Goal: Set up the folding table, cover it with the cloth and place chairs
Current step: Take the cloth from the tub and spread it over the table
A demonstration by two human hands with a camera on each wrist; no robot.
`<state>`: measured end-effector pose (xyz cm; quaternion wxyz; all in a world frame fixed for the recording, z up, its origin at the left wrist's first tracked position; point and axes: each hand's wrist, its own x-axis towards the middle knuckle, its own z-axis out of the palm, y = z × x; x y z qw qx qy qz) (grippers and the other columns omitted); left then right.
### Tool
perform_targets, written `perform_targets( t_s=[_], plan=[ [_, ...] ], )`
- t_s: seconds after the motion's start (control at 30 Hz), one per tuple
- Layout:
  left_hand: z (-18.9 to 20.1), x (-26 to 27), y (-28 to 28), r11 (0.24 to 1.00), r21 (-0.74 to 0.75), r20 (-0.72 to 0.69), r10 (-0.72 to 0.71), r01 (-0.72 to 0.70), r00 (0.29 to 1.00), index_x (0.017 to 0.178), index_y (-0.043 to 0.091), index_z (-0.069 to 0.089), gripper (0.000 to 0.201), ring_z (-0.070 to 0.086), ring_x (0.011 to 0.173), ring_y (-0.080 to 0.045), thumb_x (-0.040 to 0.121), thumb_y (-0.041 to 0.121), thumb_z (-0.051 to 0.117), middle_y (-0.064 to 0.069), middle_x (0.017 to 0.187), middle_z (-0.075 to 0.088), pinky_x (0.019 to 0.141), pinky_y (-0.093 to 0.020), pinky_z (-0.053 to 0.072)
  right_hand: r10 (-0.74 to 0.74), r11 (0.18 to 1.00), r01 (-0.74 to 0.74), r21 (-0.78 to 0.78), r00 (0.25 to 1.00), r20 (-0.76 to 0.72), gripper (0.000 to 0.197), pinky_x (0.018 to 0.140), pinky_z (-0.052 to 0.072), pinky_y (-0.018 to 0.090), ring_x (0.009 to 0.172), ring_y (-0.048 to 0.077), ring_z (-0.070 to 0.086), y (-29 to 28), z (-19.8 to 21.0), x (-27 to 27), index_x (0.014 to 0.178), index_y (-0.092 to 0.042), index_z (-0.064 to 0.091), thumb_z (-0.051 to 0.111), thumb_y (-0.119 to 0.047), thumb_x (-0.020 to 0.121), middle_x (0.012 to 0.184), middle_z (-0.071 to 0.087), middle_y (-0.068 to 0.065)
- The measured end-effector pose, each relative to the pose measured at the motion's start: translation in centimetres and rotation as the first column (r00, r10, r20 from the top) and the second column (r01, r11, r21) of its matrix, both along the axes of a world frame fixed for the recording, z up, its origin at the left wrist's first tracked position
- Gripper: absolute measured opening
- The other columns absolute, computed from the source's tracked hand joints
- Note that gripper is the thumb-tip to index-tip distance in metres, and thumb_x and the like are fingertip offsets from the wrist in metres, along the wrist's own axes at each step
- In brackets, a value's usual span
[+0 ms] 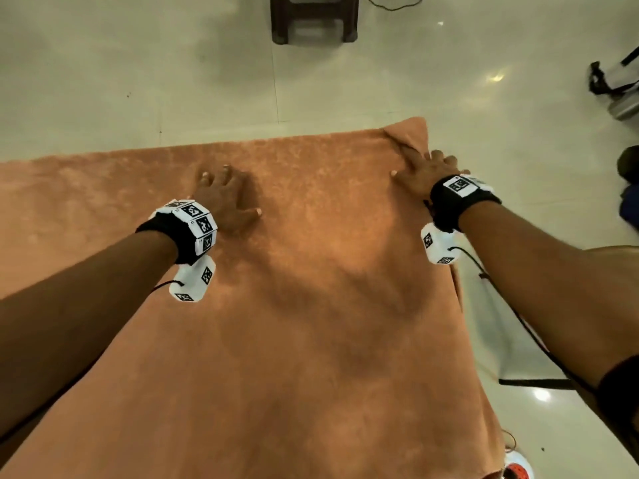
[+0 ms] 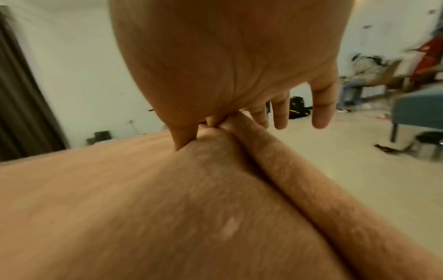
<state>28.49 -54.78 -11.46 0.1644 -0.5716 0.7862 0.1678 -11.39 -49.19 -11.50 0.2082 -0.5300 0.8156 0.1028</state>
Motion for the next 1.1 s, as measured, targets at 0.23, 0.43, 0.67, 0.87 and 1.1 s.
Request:
perform_targets(
  t_s=[0.23,0.43,0.67,0.87,1.1],
  plan=[
    [0.9,-1.9,-1.2,0.999,0.039,0.075,0.004,-0.007,0.997,0.149,0.012,0.028,0.091,0.028,0.138,-0.05,0.08,0.056,0.068,-0.019,0.157,0.021,0.114,-0.056,0.029,0.108,0.959,-0.096,-0.267,0.994,0.032,0.036,0.081,0.052,0.042,0.1,0.04,0.063,1.1,0.4,-2.3,0.126,-0.023,0.058,0.043,-0.04,0.099,0.112,0.067,0.015],
    [2.1,-3.2,-2.1,0.993,0.111,0.148,0.022,-0.039,0.989,0.139,0.007,0.035,0.091,0.053,0.114,-0.048,0.073,0.051,0.079,-0.025,0.145,0.029,0.094,-0.05,0.049,-0.304,0.819,0.319,-0.478,0.946,0.11,0.064,0.103,0.045,0.043,0.124,0.04,0.056,-2.1,5.2,-7.5,0.146,-0.006,0.044,0.041,-0.032,0.088,0.136,0.058,0.023],
    [2.1,-5.4,-1.7,0.999,0.012,0.151,0.042,-0.044,0.988,0.143,0.009,0.034,0.089,0.036,0.135,-0.048,0.075,0.056,0.068,-0.028,0.147,0.035,0.112,-0.056,0.031,-0.237,0.943,0.287,-0.17,0.935,0.263,0.054,0.094,0.048,0.032,0.116,0.028,0.061,-0.6,4.7,-8.6,0.141,-0.017,0.057,0.068,-0.028,0.09,0.127,0.065,0.01],
    [2.2,-9.3,-0.3,0.986,-0.06,0.055,-0.155,0.158,0.986,0.155,0.032,0.016,0.075,0.006,0.151,-0.038,0.093,0.05,0.053,-0.003,0.165,0.008,0.112,-0.072,0.013,0.138,0.968,-0.073,-0.241,0.954,0.267,0.066,0.11,0.04,0.044,0.133,0.04,0.045,2.0,1.4,-0.3,0.151,-0.028,0.038,0.061,-0.046,0.092,0.156,0.033,0.014],
    [0.0,-13.0,-2.9,0.984,0.124,0.052,-0.139,0.131,0.989,0.155,0.033,-0.004,0.124,-0.007,0.147,-0.049,0.062,0.091,0.052,-0.015,0.164,-0.011,0.119,-0.061,0.001,0.066,0.995,-0.038,-0.091,0.945,0.319,0.082,0.125,0.011,0.045,0.155,0.03,0.001,-2.9,-0.9,-1.4,0.161,-0.032,0.006,0.048,-0.059,0.097,0.169,-0.002,0.009]
  ],
)
